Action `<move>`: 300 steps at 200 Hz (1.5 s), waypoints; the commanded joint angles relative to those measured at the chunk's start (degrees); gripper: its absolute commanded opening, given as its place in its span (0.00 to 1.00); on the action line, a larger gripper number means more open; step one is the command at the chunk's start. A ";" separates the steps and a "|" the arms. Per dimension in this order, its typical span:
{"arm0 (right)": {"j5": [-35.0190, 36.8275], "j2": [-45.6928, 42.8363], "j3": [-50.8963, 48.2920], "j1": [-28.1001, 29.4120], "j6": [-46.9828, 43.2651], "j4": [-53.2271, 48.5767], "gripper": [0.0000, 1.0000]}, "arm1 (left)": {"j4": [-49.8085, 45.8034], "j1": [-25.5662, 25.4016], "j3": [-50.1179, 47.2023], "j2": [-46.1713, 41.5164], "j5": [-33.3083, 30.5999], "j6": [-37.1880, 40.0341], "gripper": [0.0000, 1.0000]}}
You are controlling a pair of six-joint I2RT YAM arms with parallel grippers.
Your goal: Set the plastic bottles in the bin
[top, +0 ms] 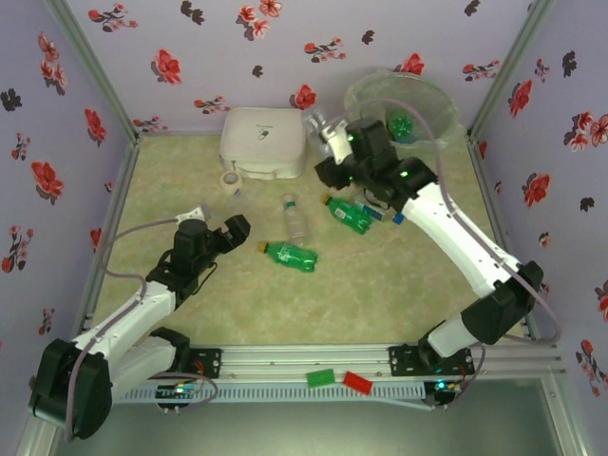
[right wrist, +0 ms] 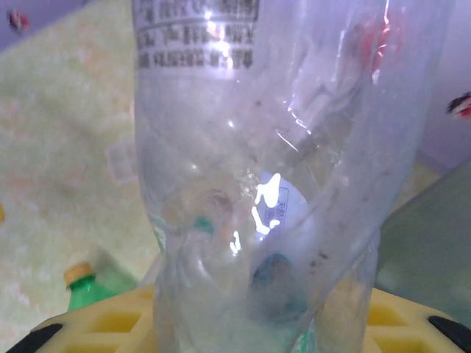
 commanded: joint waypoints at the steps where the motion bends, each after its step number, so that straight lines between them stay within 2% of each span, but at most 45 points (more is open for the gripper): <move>1: 2.33 -1.68 4.74 -5.23 3.95 1.61 0.37 | 1.64 0.45 -1.28 -2.15 0.81 0.15 1.00; 50: 3.28 0.37 8.90 -18.08 10.48 2.78 0.35 | -0.62 1.69 -2.47 -5.26 0.82 0.24 1.00; 92: -3.46 8.99 16.26 -26.04 20.37 -0.64 0.36 | -2.49 2.59 -2.96 -8.19 0.82 1.08 1.00; 133: -6.57 14.95 18.98 -27.11 25.49 -0.26 0.40 | -3.22 2.93 -3.96 -9.61 0.81 0.74 1.00; 175: -8.39 18.71 21.38 -27.38 28.48 -2.25 0.51 | -3.51 3.50 -4.10 -10.16 0.79 0.66 1.00; 206: -7.36 18.71 22.01 -27.45 29.52 -2.77 0.81 | -3.84 3.51 -3.79 -10.23 0.99 0.29 1.00; 213: -6.96 18.24 22.09 -27.38 29.51 -2.56 0.97 | -4.01 3.53 -3.70 -10.33 1.14 0.22 1.00; 215: -6.97 18.07 22.07 -27.38 29.55 -2.44 0.99 | -4.03 3.49 -3.64 -10.26 1.22 0.14 1.00; 257: -4.79 11.97 20.47 -27.30 28.52 -0.61 1.00 | -4.21 3.45 -2.70 -10.31 2.95 -0.99 1.00; 300: -3.35 1.56 9.91 -25.75 28.17 4.62 1.00 | -2.87 1.09 -1.69 -8.00 3.06 -3.10 1.00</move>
